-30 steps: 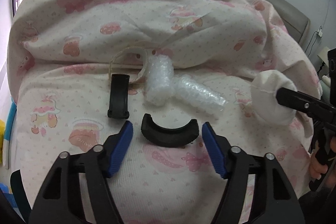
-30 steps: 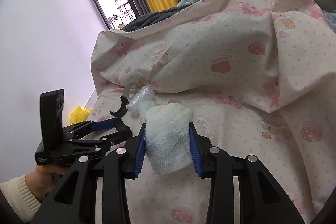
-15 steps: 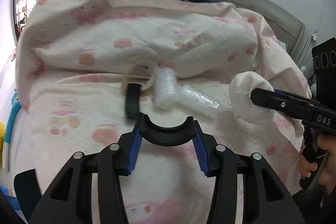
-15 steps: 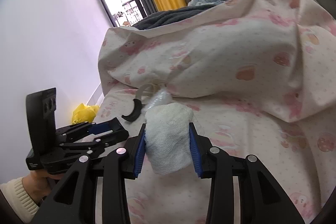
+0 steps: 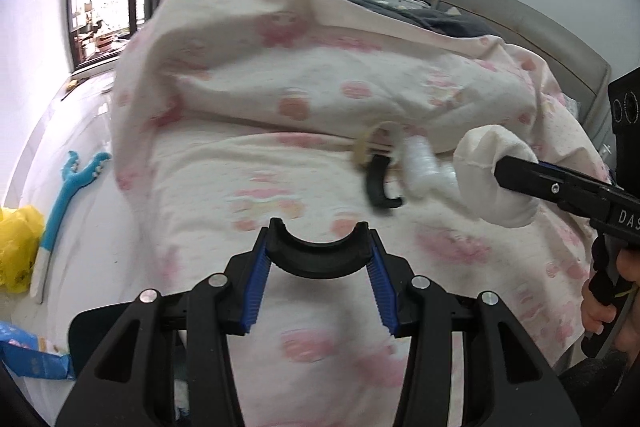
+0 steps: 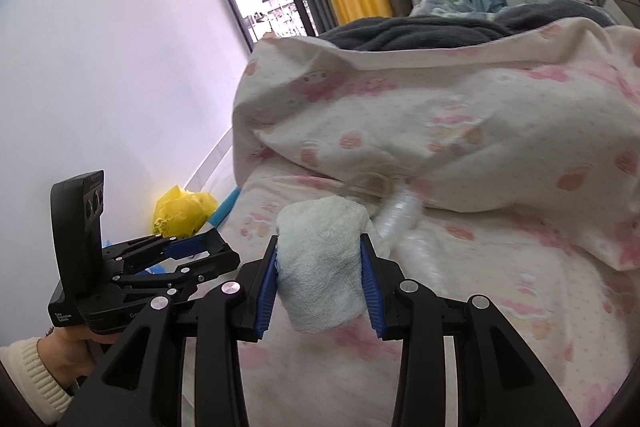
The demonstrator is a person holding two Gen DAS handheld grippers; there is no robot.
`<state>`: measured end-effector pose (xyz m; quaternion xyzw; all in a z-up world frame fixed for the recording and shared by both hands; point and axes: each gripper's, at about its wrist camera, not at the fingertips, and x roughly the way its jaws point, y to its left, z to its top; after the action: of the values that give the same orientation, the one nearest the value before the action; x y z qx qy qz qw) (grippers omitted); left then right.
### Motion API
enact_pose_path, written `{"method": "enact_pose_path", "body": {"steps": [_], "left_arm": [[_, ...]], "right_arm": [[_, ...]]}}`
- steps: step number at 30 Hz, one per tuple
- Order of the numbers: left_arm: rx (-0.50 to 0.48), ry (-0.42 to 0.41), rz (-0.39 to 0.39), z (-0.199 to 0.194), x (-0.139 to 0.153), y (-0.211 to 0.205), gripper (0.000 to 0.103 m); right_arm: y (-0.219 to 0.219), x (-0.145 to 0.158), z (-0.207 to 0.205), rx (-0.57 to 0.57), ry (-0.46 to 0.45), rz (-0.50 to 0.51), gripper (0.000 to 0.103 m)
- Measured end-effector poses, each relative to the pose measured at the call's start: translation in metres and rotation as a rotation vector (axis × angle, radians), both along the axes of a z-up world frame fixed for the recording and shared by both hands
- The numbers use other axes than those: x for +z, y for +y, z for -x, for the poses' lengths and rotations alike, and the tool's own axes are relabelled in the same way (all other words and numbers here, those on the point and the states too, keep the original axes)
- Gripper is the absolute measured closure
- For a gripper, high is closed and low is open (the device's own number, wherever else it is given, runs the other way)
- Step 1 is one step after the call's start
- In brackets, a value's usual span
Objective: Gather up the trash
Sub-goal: 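Grasp a black curved plastic piece with the left tool while the right tool holds the cloth, then carry the black piece and white cloth over the green bin and open both tools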
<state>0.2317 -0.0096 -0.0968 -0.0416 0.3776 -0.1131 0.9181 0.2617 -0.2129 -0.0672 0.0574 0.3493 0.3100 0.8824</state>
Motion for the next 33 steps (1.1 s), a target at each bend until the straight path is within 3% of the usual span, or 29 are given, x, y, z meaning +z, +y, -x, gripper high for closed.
{"method": "enact_pose_path", "body": {"steps": [16,33], "left_arm": [[0.131,0.029,-0.014,0.023,0.003,0.090,0.054],[0.243,0.237,-0.054,0.044,-0.042,0.174,0.053]], "right_arm": [[0.095,0.007,0.004,0.121,-0.012,-0.022,0.065],[0.191,0.002,0.014,0.262,0.004,-0.007,0.064]]}}
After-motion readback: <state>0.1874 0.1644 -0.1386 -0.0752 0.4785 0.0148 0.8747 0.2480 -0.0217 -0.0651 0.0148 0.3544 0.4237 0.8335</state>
